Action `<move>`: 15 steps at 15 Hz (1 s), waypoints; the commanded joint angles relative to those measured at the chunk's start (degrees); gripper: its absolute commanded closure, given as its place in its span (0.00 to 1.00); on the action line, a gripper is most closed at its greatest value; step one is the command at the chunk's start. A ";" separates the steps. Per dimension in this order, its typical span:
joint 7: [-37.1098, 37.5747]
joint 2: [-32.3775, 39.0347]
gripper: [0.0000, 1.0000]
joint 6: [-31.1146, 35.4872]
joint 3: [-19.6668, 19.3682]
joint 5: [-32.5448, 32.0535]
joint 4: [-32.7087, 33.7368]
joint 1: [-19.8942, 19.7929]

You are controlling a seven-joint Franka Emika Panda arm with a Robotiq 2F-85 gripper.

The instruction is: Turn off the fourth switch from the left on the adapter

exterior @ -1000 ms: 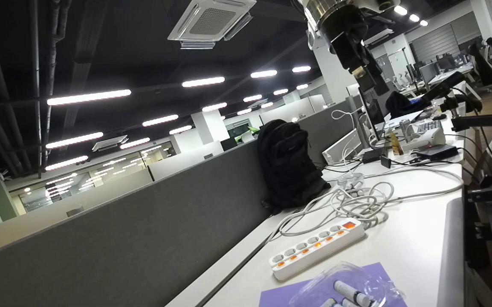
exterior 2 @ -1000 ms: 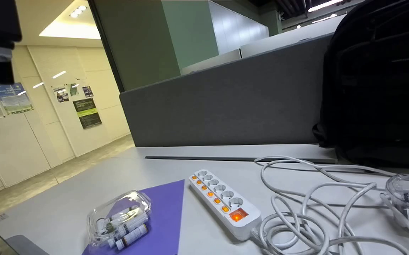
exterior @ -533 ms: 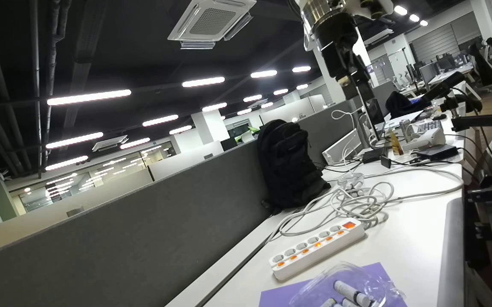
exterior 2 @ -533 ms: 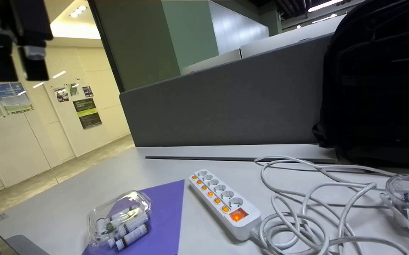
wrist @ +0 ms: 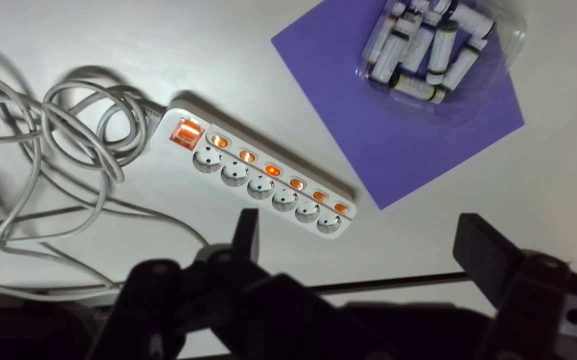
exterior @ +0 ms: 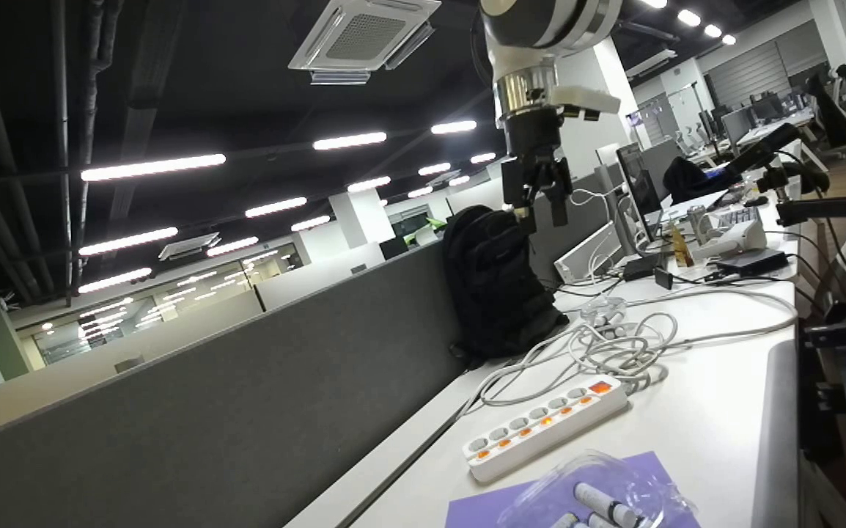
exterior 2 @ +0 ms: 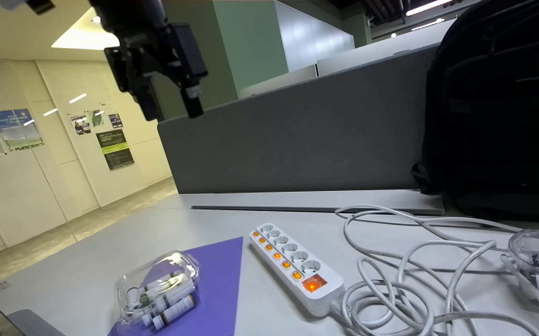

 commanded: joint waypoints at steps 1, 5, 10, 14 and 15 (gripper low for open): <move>-3.20 9.67 0.00 8.36 -1.70 2.16 4.08 1.41; -6.92 18.25 0.00 16.28 -2.40 4.65 6.37 1.91; -10.06 28.89 0.33 19.30 -2.37 9.59 11.11 1.20; -10.67 35.61 0.63 19.39 -0.71 11.78 14.74 -0.67; -10.40 37.00 0.69 19.53 -0.24 11.47 15.41 -1.12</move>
